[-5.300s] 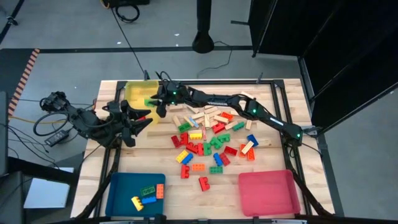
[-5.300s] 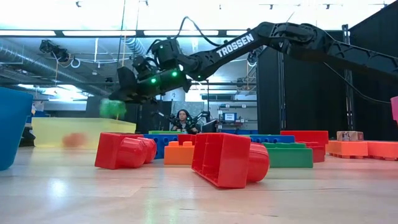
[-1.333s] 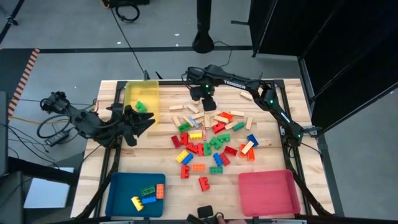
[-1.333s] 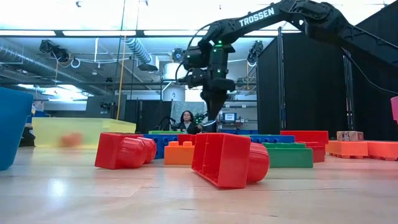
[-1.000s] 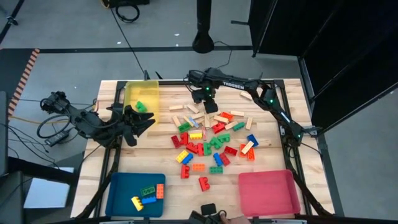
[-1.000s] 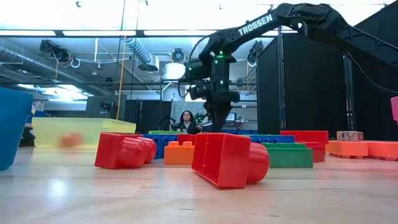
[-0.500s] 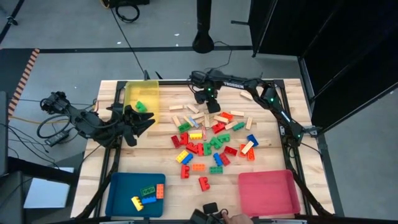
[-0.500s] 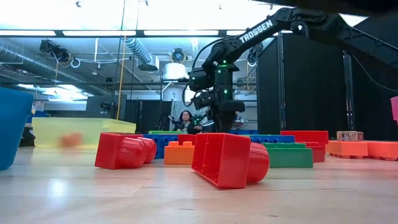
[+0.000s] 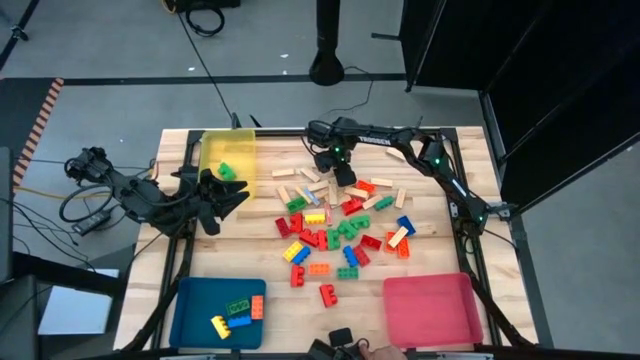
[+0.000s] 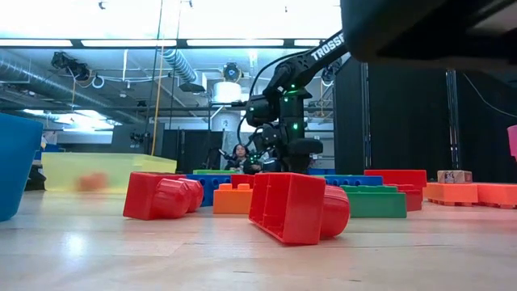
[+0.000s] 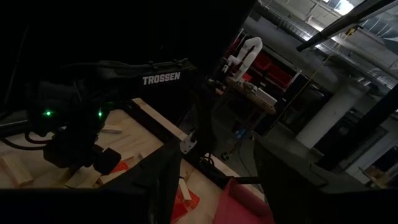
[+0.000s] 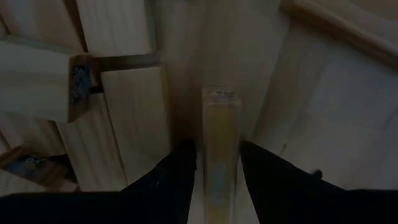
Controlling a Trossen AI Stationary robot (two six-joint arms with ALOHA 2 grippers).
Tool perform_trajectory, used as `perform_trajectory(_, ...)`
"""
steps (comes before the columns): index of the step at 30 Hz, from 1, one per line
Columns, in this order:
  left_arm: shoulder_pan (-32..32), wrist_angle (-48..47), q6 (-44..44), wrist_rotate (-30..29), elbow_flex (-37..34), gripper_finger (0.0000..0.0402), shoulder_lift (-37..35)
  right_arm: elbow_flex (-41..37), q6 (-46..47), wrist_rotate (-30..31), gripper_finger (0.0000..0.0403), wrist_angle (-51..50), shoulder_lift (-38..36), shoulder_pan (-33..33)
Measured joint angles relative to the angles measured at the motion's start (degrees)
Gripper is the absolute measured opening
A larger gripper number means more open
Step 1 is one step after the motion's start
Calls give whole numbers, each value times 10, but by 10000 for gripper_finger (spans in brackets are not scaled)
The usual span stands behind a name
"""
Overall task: Sort blocks by size
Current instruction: Put the wooden block into the red bin
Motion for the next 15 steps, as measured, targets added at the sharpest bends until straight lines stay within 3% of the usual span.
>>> perform_trajectory(6,0,0,0,0,0,209,0,0,0,1,70,-3,0,2)
perform_trajectory(15,0,0,9,0,0,209,0,16,8,44,71,-18,0,11)
